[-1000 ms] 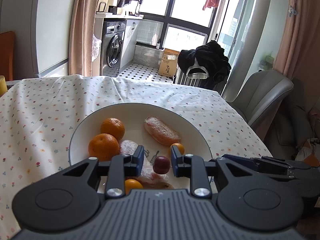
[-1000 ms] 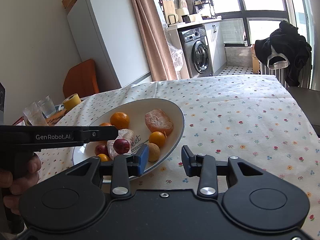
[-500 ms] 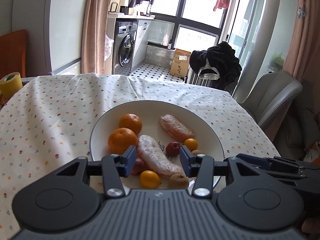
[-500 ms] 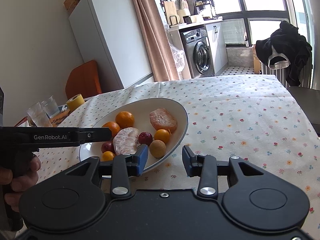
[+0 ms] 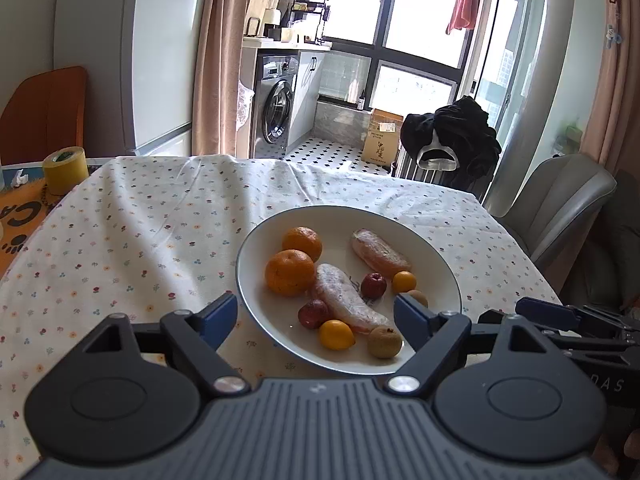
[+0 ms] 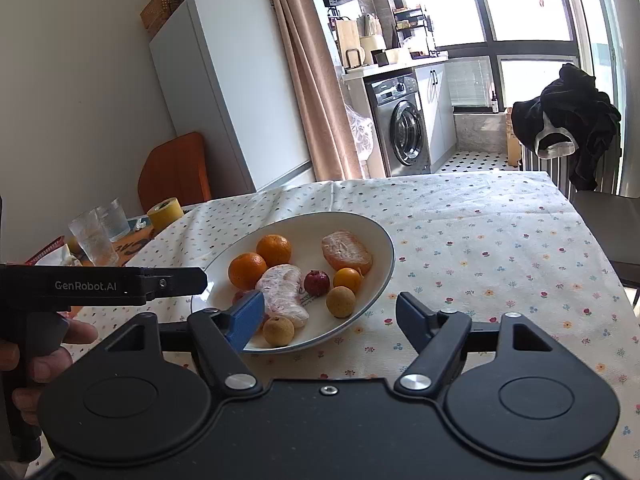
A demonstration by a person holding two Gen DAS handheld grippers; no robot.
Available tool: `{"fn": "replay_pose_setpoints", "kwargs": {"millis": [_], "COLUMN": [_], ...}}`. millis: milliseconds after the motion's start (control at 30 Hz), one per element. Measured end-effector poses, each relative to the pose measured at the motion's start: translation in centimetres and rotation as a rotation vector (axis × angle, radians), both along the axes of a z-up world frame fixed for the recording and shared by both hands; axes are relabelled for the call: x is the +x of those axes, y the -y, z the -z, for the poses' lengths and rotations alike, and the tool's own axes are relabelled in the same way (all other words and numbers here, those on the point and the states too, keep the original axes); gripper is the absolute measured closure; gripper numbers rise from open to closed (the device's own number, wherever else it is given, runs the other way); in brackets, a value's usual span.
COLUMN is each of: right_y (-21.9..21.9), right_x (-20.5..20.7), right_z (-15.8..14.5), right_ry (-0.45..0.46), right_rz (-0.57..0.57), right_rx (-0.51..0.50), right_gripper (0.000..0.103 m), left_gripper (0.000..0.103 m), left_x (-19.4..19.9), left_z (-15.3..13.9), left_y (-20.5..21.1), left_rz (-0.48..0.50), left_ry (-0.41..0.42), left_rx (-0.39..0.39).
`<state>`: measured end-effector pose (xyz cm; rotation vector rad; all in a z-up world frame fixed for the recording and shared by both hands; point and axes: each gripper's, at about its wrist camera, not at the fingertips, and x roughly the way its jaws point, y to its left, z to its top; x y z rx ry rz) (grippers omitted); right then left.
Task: Organize fruits
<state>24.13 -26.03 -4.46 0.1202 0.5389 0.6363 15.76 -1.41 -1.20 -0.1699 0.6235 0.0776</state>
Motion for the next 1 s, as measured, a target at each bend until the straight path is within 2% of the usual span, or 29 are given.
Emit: {"fn": "replay_pose_setpoints", "kwargs": {"millis": [33, 167, 500, 633, 1000], "right_y": [0.1, 0.2, 0.2, 0.1, 0.8], "right_x": [-0.2, -0.9, -2.5, -3.4, -5.5], "right_z": [-0.2, -1.0, -2.3, -2.9, -4.5], "right_ry": [0.006, 0.023, 0.022, 0.027, 0.044], "right_rz": [0.008, 0.025, 0.029, 0.019, 0.009], "right_rx": [0.005, 0.009, 0.003, -0.006, -0.028], "right_gripper": [0.014, 0.000, 0.000, 0.000, 0.000], "left_gripper": [0.014, 0.011, 0.007, 0.000, 0.000], "left_x": [-0.3, -1.4, -4.0, -5.1, -8.1], "left_z": [-0.1, -0.5, -1.7, -2.3, -3.6], "left_y": [-0.1, -0.9, -1.9, -2.2, -1.6], "left_rz": [-0.009, -0.031, -0.023, -0.025, 0.001], "left_ry": [0.001, 0.004, 0.003, 0.026, 0.057], "left_rx": [0.004, -0.008, -0.047, -0.055, -0.039]}}
